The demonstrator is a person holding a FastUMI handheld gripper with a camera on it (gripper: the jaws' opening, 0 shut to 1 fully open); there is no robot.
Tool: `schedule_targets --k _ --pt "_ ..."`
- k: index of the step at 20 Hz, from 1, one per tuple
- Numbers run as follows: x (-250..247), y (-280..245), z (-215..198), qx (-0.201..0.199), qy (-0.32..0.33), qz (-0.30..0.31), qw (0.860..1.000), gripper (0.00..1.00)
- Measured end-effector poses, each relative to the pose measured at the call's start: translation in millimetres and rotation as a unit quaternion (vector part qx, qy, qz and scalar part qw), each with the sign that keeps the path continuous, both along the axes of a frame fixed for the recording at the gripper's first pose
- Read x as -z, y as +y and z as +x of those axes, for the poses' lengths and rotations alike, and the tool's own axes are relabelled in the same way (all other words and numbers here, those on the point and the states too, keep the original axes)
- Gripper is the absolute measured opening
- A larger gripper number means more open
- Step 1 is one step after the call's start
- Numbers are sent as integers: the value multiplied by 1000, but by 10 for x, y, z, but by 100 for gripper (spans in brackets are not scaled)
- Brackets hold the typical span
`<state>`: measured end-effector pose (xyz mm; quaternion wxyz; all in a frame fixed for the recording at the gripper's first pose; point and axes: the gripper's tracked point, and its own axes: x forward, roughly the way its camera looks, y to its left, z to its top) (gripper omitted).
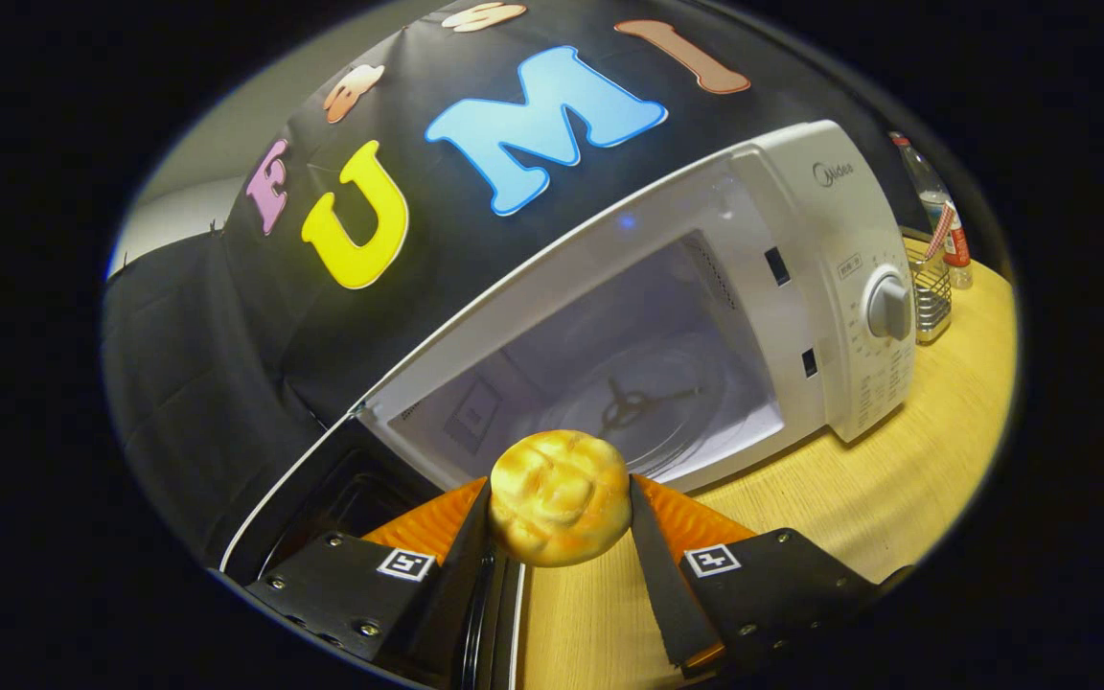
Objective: Open the microwave, put the food inside, and close the microwave door.
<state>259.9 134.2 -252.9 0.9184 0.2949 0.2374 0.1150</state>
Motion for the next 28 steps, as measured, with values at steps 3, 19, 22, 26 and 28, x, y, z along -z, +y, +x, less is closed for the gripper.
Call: schedule_targets --k 3,19,22,26,28 --pt "88 -15 207 17 -2 0 1000 80" --pt "542 -69 792 90 16 -39 995 82" --pt "476 -88 790 96 14 -36 995 94" --pt "371 -72 625 79 7 -72 994 98" --pt "239 -79 447 63 -2 -94 994 98"
